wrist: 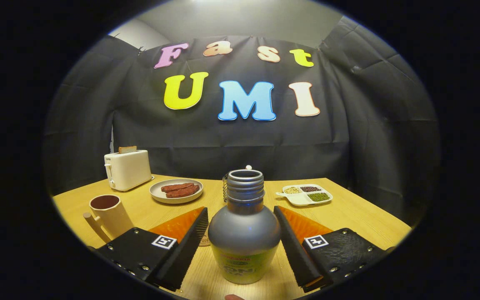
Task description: Take the bottle from table, then pour the juice into the cup, finally place the bottle on the coaster
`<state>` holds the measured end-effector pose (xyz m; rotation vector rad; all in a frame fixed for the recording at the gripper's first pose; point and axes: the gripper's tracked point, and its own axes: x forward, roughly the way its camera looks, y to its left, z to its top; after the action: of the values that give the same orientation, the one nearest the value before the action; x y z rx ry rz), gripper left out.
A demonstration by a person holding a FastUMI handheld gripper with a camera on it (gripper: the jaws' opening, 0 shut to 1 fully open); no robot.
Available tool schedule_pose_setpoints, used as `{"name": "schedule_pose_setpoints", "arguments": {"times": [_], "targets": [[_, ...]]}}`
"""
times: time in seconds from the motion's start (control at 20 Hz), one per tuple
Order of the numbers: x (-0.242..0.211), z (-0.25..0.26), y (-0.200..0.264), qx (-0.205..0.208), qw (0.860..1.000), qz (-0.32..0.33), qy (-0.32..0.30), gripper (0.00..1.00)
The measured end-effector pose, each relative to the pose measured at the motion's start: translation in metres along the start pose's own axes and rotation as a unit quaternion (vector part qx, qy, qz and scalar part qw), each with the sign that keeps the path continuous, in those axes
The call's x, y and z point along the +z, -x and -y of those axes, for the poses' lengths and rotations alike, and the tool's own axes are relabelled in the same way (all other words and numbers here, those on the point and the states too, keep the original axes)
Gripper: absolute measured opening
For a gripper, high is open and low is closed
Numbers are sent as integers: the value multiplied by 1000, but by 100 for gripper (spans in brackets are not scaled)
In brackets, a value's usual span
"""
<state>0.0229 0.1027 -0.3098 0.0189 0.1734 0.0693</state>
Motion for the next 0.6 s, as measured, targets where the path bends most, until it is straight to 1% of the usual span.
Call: {"name": "schedule_pose_setpoints", "arguments": {"times": [0.15, 0.4, 0.6], "targets": [[0, 1, -1, 0, 1000, -4, 8, 82], [8, 2, 0, -4, 999, -18, 30, 78], [36, -4, -1, -10, 998, -23, 51, 78]]}}
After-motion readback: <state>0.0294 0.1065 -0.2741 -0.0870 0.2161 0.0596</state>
